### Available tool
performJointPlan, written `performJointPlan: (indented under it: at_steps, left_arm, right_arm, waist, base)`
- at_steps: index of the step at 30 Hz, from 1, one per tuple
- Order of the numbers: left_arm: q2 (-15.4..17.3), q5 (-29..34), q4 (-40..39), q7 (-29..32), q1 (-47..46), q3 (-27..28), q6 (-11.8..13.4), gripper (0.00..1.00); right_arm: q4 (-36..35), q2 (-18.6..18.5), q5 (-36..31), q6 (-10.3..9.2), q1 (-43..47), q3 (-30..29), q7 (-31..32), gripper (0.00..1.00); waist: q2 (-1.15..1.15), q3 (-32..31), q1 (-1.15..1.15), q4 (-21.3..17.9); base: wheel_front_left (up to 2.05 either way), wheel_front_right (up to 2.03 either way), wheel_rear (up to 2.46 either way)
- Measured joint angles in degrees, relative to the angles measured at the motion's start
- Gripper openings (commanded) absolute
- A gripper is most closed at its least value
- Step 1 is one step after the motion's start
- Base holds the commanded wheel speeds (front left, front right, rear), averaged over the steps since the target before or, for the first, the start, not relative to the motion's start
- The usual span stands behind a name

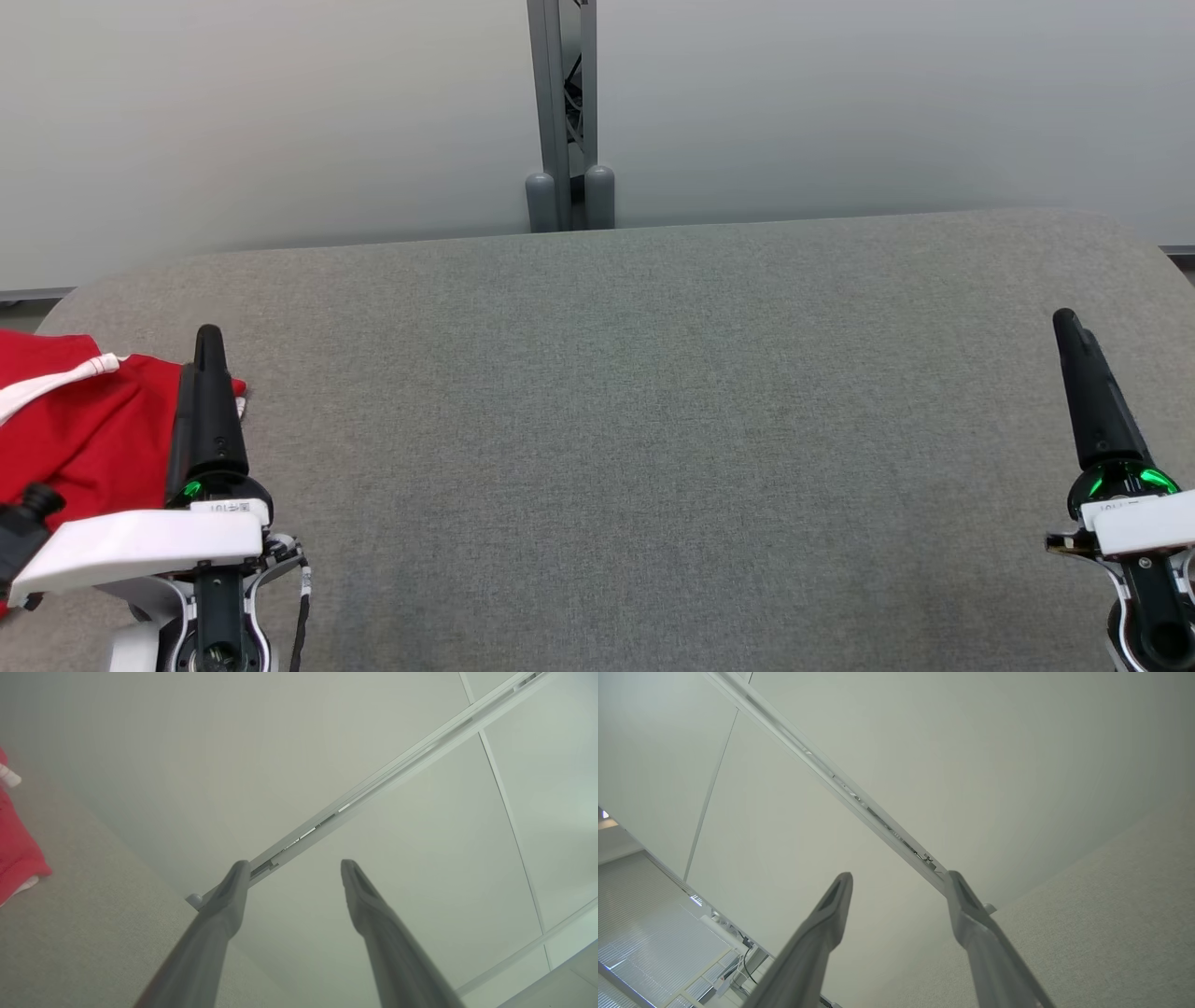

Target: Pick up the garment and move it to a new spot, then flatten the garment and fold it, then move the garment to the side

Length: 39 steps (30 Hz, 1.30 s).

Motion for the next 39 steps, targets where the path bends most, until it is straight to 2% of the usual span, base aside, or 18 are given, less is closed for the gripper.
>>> performJointPlan:
  at_steps: [6, 13, 19, 27, 39]
  left_arm:
    - [0.0, 9.3, -0.2, -0.8, -0.4, -1.4, -0.8, 1.0]
    - [1.1, 19.7, 1.9, -2.0, -0.5, -4.2, -1.3, 1.0]
    - [2.0, 26.0, 5.5, -2.8, -0.5, -5.9, -1.3, 1.0]
    - [2.4, 32.1, 9.8, -2.9, -0.5, -7.3, -2.3, 1.0]
    - [2.7, 39.3, 13.6, -1.9, -0.5, -8.4, -3.2, 1.0]
  right_arm:
    - [-0.1, 1.2, -10.7, 0.0, 0.0, -1.3, 0.0, 1.0]
    - [2.1, 3.1, -20.0, 0.0, 0.2, -3.4, 0.2, 1.0]
    - [4.2, 5.1, -27.0, 0.0, 0.7, -5.0, 1.7, 1.0]
    - [5.7, 7.3, -34.4, 0.0, 1.1, -6.5, 2.9, 1.0]
    - [7.7, 10.4, -42.1, 0.0, 1.9, -7.6, 4.1, 1.0]
  waist:
    - [0.0, 0.0, 0.0, -0.1]
    - [0.0, -0.2, 0.0, -0.3]
    - [0.0, -0.4, 0.0, -0.4]
    - [0.0, -0.6, 0.0, -0.4]
    - [0.0, -0.8, 0.0, -0.4]
  base:
    - [0.0, 0.0, 0.0]
    - [0.0, 0.0, 0.0]
    - [0.0, 0.0, 0.0]
    - [0.0, 0.0, 0.0]
    - [0.0, 0.0, 0.0]
